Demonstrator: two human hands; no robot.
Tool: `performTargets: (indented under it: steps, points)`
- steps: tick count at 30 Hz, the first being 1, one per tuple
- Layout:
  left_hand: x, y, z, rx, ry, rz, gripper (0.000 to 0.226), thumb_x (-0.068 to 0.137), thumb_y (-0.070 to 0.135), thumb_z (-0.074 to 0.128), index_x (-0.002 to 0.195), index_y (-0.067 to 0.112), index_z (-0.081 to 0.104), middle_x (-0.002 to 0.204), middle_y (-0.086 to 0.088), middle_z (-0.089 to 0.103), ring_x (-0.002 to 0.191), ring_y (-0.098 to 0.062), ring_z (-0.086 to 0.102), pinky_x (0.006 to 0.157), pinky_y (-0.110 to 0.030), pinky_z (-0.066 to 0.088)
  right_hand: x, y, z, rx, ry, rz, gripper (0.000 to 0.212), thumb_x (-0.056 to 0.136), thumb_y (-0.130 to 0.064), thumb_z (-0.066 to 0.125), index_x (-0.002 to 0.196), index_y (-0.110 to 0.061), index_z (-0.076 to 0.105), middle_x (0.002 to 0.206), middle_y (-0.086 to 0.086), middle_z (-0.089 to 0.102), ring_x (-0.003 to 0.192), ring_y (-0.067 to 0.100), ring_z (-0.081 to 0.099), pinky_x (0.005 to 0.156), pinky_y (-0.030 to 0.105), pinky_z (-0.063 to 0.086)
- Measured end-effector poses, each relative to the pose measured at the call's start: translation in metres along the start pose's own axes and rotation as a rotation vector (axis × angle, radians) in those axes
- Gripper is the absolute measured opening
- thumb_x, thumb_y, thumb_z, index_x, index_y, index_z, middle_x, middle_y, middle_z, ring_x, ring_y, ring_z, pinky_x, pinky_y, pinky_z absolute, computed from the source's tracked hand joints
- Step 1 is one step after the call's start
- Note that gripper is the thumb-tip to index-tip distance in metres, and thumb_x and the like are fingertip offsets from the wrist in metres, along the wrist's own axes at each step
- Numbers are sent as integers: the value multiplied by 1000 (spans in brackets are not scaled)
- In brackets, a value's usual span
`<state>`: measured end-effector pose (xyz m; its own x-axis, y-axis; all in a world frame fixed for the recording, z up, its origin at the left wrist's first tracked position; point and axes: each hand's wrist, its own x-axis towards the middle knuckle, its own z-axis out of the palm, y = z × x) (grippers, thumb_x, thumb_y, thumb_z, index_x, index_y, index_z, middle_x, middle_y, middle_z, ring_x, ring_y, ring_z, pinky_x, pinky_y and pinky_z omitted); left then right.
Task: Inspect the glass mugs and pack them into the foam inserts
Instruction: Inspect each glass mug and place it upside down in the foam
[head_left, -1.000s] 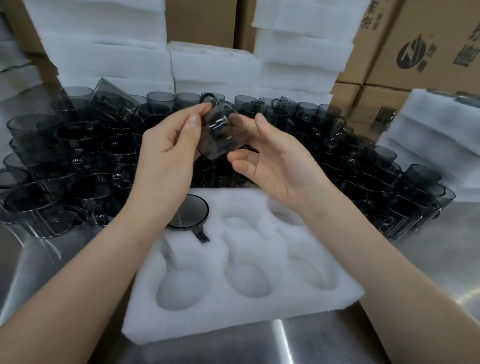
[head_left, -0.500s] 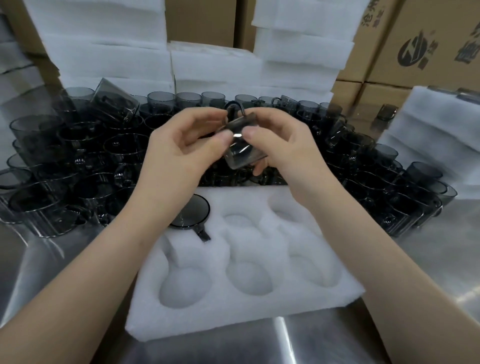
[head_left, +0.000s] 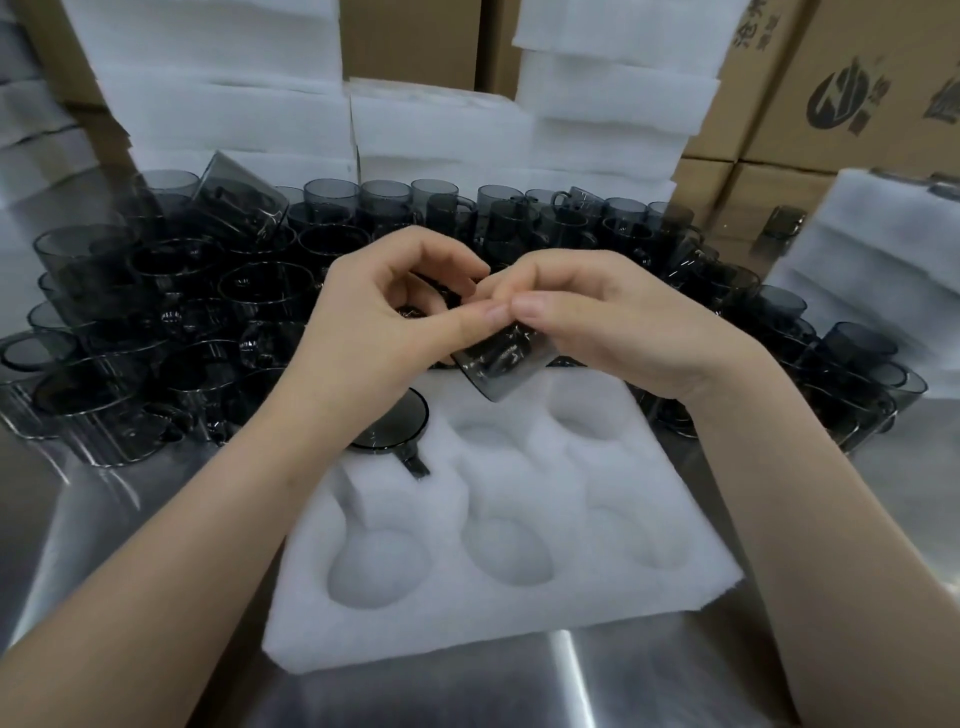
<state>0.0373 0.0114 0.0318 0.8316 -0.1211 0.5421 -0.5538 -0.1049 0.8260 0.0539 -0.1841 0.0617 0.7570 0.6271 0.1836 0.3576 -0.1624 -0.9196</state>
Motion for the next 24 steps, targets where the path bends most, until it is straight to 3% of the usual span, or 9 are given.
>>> performTargets:
  steps: [2,4,8,10,15,19,24]
  points:
    - [0,0,-1,-19,-16,-2,25,70,27,81,89,21,67,81,0,65,65,-20,57,58,-32,56,-2,-2,-1,-6,10,-22,11,88,-15,63,96,-17,70,114,24,65,101,25,64,81,32,54]
    - [0,0,-1,-107,-17,-28,16,79,28,73,89,18,66,74,-2,63,53,-17,55,47,-27,50,-4,-4,-2,-18,-37,-37,27,85,-6,65,111,-12,62,112,17,67,107,21,62,82,28,53]
    - [3,-2,-2,-187,42,-100,29,95,36,51,83,14,63,55,-1,57,36,-17,47,37,-21,36,-8,-11,2,-153,-160,27,46,82,17,64,120,-5,52,123,10,63,124,16,55,93,49,51]
    - [4,-4,-2,-140,78,-94,32,99,34,48,79,15,64,50,1,54,35,-15,44,37,-19,33,-9,-15,5,-255,-176,47,47,79,21,62,119,-4,55,126,7,61,124,10,55,100,46,49]
    - [5,-4,-2,-126,167,-97,36,102,27,46,72,17,63,44,4,48,34,-12,37,38,-16,29,-9,-26,17,-523,-253,73,51,77,6,66,117,-26,70,142,-19,49,129,-12,40,106,11,33]
    - [4,-3,-1,-118,206,-79,38,103,24,45,71,15,63,44,4,47,36,-11,36,39,-18,31,-6,-24,25,-630,-307,122,53,82,-3,66,122,-37,65,136,-20,46,128,-9,38,106,12,29]
    - [4,-3,-1,-109,221,-64,38,103,23,45,71,14,63,43,3,46,35,-10,35,39,-18,31,-7,-22,23,-646,-369,267,52,94,-22,62,142,-31,42,140,-21,42,129,-10,36,103,12,34]
